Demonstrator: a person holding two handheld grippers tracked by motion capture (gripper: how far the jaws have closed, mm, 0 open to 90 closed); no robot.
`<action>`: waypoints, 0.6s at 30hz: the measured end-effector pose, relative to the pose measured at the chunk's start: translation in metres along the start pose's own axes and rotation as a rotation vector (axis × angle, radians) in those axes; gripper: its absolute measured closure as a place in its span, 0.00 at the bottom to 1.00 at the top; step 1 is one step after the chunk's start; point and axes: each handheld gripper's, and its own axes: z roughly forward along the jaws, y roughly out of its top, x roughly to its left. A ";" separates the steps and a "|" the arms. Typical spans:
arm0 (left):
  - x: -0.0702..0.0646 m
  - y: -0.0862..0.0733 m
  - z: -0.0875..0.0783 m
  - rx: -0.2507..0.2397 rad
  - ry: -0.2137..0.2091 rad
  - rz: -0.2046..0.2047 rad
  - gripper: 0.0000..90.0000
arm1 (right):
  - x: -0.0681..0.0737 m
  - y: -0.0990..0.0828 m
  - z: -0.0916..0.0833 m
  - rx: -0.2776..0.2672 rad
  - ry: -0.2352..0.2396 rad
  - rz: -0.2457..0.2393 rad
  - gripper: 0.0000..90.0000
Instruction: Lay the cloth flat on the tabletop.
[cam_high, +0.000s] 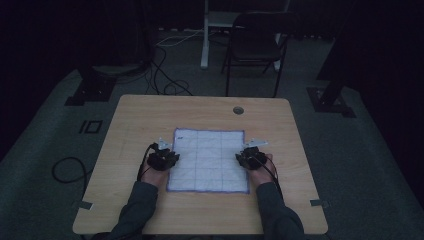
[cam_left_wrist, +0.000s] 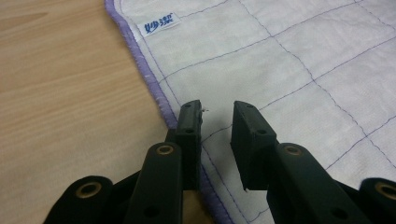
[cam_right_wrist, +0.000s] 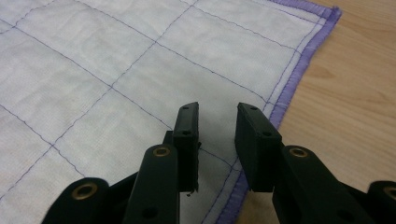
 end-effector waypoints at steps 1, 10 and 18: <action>-0.001 -0.001 -0.001 0.001 -0.001 0.002 0.82 | 0.001 -0.002 -0.001 -0.002 0.002 -0.004 0.79; -0.007 -0.011 -0.011 0.002 -0.009 -0.003 0.82 | 0.009 -0.011 -0.011 -0.004 0.019 -0.017 0.79; -0.010 -0.019 -0.019 0.002 -0.010 -0.010 0.82 | 0.016 -0.020 -0.018 -0.015 0.034 -0.020 0.79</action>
